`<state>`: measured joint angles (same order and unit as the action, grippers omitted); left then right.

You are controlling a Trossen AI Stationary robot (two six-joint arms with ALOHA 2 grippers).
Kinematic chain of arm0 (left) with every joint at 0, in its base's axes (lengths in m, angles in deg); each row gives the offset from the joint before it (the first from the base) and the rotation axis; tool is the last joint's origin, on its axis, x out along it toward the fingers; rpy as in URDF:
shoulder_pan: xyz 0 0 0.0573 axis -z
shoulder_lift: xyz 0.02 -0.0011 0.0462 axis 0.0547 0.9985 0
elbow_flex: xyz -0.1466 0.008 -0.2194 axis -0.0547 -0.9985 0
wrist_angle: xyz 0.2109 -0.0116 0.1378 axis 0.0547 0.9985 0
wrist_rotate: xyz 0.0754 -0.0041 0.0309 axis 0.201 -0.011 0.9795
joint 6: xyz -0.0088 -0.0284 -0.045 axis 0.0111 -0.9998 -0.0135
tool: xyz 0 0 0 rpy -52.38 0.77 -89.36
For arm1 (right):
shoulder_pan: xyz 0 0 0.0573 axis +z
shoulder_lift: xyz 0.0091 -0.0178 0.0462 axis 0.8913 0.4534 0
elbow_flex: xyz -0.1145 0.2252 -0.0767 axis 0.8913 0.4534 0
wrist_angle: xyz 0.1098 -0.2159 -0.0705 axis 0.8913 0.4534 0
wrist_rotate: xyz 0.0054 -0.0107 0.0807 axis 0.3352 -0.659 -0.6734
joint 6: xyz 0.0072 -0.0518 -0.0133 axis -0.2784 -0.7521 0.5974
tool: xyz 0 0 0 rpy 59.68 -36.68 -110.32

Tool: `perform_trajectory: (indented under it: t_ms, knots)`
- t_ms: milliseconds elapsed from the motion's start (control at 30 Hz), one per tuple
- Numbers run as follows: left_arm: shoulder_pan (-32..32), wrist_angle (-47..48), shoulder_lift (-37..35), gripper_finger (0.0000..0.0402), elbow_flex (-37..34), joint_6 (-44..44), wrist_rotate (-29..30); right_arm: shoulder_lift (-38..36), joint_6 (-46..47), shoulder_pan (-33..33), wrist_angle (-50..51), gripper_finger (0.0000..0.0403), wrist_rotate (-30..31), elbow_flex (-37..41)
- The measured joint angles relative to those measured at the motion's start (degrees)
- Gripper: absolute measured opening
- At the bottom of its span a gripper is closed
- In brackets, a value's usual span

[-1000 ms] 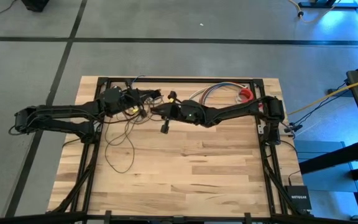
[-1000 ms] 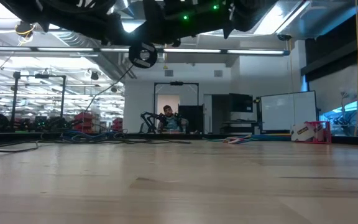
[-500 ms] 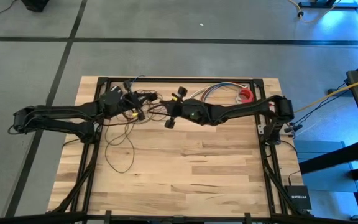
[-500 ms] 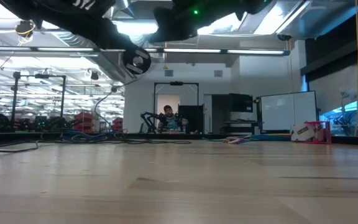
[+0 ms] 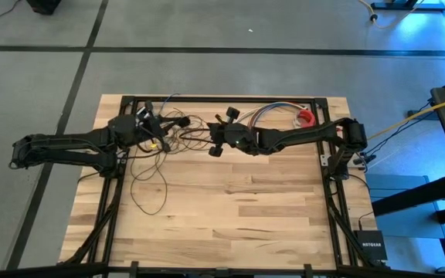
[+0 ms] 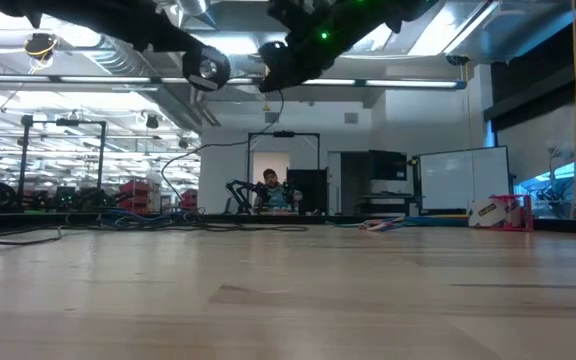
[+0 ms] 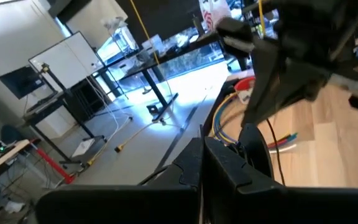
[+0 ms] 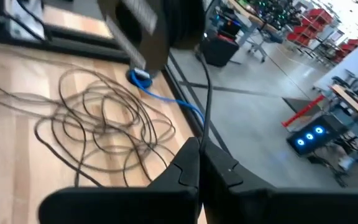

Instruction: Coiling cords

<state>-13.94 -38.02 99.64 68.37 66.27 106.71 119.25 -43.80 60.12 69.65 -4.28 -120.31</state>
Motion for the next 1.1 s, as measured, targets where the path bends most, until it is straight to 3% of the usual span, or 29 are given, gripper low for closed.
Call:
perform_trajectory:
  t_ms: [200, 400, 633, 700, 900, 1100]
  knots:
    - [-2.0, 0.1, 1.5, 0.0005, 0.0, -0.8, 0.0, 0.0, -0.6, 0.7, -4.1, 0.0003, -4.6, 0.0]
    - [-4.7, -3.2, 4.0, 0.0005, 0.0, -4.1, -0.4, 0.3, -1.2, 1.9, -11.7, 0.0003, -13.7, 0.0]
    - [-4.9, -8.4, 8.7, 0.0005, 0.0, -5.5, 0.1, 2.0, -0.7, 1.8, -15.8, 0.0003, -17.0, 0.0]
    - [-5.0, -8.6, 9.1, 0.0005, 0.0, -5.4, 0.1, 2.2, -1.0, 1.9, -15.4, 0.0003, -15.7, 0.0]
    - [-3.7, -5.3, 6.6, 0.0005, 0.0, -3.6, 0.2, 1.3, -4.6, 2.1, -10.8, 0.0003, -4.2, 0.0]
    - [-0.7, -2.5, -1.9, 0.0005, 0.0, -4.5, 0.1, 0.4, -3.7, 0.9, -5.4, 0.0003, -3.0, 0.0]
